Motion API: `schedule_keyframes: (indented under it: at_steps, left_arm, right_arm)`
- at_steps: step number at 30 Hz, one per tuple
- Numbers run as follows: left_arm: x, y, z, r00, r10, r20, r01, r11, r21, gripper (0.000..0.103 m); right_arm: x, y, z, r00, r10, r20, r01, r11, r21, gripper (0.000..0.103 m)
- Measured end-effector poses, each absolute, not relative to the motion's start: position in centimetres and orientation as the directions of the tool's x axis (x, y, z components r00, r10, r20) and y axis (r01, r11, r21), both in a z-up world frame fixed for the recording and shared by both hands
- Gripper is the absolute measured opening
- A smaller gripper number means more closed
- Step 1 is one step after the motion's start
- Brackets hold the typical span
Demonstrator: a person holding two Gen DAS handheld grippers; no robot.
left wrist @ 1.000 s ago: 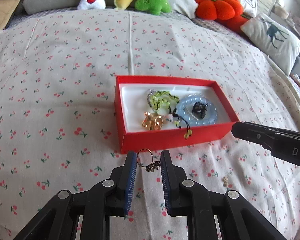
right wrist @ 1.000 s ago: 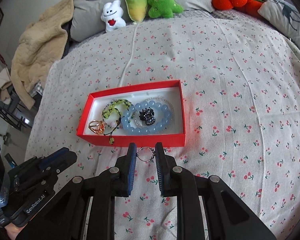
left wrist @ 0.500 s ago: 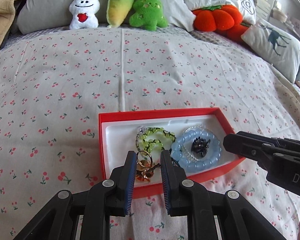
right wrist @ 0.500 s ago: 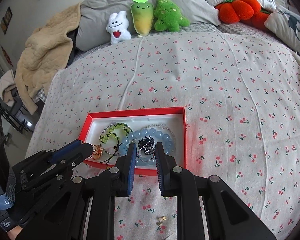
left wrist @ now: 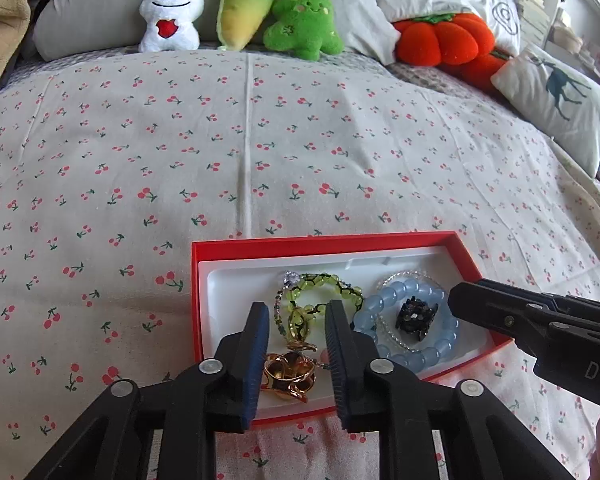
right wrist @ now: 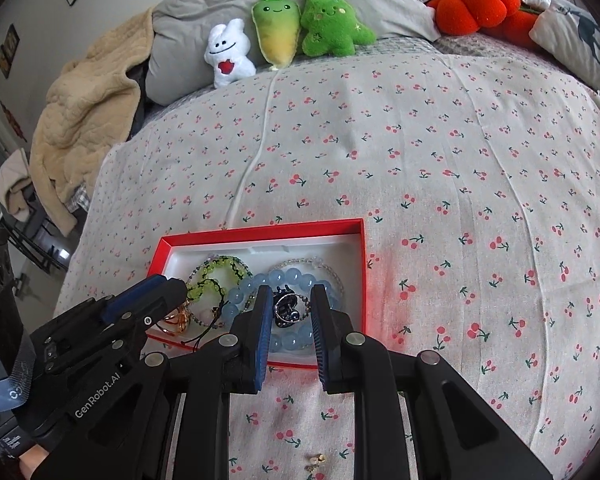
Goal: Organize jewelry
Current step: 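Carry both silver rings into the red box and open both grippers, then move both open grippers toward the small gold earrings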
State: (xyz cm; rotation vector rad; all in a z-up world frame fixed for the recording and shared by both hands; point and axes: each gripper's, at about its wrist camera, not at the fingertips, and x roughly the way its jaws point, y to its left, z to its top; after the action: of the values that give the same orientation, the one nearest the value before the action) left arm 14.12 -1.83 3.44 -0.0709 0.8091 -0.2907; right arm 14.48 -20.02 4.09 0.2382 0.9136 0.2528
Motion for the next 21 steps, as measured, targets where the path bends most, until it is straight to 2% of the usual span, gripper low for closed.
schedule_keyframes:
  at_steps: [1, 5, 12, 18, 21]
  left_arm:
    - [14.1, -1.8, 3.5, 0.653, -0.284, -0.702, 0.229, 0.958, -0.175, 0.039]
    - [13.4, -1.8, 4.4, 0.654, -0.285, -0.701, 0.229, 0.958, -0.175, 0.051]
    - [11.4, -1.6, 5.9, 0.651, -0.27, -0.71, 0.229, 0.961, -0.156, 0.079]
    - [9.2, -1.0, 6.1, 0.612, -0.261, -0.746, 0.219, 0.963, -0.157, 0.087]
    - [8.3, -0.6, 5.8, 0.581, -0.257, -0.772, 0.217, 0.963, -0.158, 0.089]
  right_arm:
    - [14.5, -20.2, 4.2, 0.589, 0.315, -0.744, -0.107, 0.943, 0.315, 0.021]
    - [14.3, -21.1, 4.9, 0.599, 0.329, -0.73, -0.084, 0.933, 0.351, 0.024]
    - [12.8, -22.0, 6.6, 0.614, 0.335, -0.715, -0.077, 0.926, 0.369, 0.052]
    - [10.9, -22.3, 7.8, 0.609, 0.32, -0.725, -0.073, 0.934, 0.351, 0.064]
    - [9.7, -22.3, 7.9, 0.597, 0.284, -0.75, -0.058, 0.948, 0.313, 0.066]
